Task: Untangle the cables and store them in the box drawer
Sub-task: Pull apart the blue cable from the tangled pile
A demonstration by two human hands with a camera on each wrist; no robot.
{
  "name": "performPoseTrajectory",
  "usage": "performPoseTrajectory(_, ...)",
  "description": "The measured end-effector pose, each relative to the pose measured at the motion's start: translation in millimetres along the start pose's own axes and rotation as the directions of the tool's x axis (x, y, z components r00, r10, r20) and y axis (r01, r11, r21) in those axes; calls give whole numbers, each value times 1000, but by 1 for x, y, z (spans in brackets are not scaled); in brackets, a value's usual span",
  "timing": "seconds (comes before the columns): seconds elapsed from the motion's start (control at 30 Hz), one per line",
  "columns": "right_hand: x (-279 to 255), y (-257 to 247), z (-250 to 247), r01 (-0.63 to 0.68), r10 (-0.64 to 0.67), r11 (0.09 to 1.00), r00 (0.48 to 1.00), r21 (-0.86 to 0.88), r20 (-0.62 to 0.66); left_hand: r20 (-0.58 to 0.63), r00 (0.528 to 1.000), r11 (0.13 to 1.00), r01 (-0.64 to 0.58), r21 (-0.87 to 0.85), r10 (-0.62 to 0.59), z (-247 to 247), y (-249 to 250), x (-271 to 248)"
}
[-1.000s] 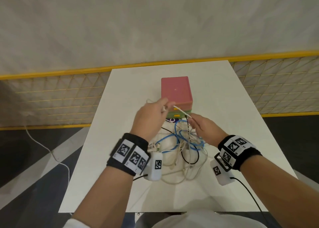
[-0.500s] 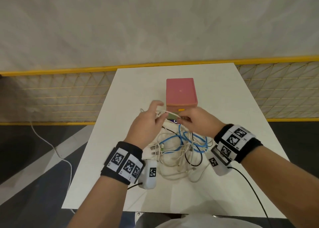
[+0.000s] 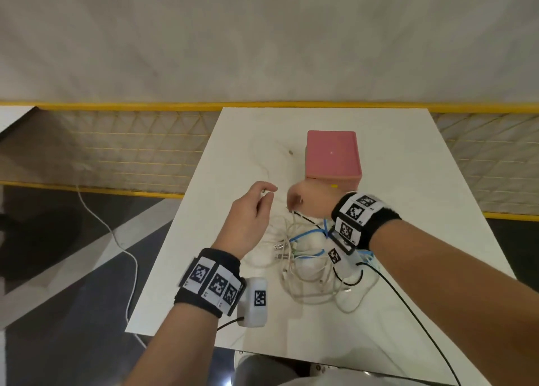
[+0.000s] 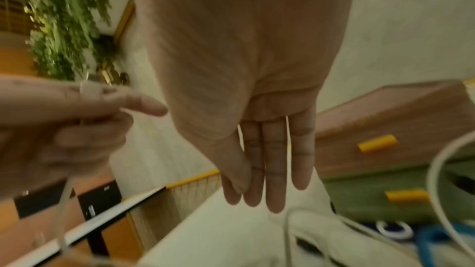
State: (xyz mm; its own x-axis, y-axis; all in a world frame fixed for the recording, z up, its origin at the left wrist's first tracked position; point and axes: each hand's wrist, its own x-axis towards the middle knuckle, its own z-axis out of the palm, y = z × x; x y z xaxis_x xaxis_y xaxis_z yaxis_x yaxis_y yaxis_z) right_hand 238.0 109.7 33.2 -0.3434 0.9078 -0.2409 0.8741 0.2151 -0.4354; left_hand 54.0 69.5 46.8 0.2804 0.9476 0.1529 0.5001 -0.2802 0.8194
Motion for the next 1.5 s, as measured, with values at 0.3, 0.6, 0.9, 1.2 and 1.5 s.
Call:
performPoseTrajectory(0.3,-2,4,77,-285,311,948,922,-138,231,31,996,994,88,-60,-87,8,-11,-6)
performPoseTrajectory(0.6,-6,2,84,-330,319,938,942,108,105,76,992,992,106,-64,-101,18,-7,-9)
performPoseTrajectory(0.9,-27,-10,46,-47,288,604,944,796,-163,44,985,982,171,-84,-168,26,-14,-8)
performPoseTrajectory(1.2,-64,-26,29,295,342,397,831,869,-438,150,970,880,236,-412,-190,41,23,-10)
performPoseTrajectory(1.5,-86,-11,38,229,149,648,897,727,-416,106,982,795,187,-577,-154,52,44,-1)
